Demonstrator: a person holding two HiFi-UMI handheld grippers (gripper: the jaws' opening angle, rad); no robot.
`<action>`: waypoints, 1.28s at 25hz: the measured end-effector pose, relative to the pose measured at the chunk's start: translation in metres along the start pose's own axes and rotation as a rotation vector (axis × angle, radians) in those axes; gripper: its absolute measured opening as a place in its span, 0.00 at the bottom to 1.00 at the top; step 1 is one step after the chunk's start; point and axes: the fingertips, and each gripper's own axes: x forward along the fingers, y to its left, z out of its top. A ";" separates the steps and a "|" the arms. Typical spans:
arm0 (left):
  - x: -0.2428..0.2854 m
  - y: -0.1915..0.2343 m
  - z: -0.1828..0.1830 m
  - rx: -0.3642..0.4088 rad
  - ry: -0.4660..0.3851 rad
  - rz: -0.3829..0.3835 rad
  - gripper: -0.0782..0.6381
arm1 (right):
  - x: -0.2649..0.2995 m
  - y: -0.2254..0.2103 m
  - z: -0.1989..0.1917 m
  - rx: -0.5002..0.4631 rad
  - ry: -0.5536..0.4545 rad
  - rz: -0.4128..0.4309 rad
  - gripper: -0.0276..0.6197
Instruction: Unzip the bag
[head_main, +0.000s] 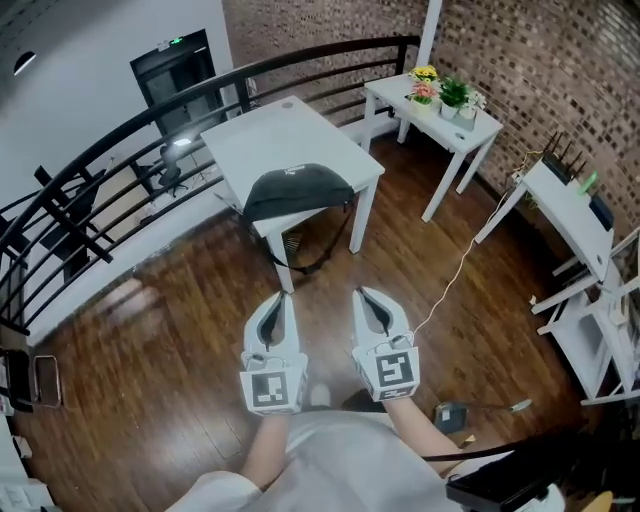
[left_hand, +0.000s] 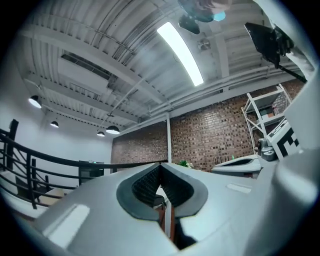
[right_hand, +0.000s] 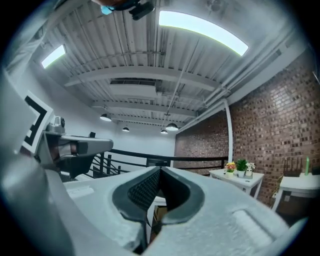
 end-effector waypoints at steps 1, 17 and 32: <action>0.015 0.006 -0.004 -0.010 0.006 -0.005 0.13 | 0.012 -0.004 -0.004 0.003 0.012 -0.001 0.03; 0.292 -0.034 -0.145 -0.050 0.232 -0.150 0.13 | 0.214 -0.216 -0.101 0.109 0.161 -0.051 0.03; 0.407 -0.006 -0.331 -0.102 0.489 -0.184 0.13 | 0.360 -0.240 -0.317 0.051 0.520 0.177 0.03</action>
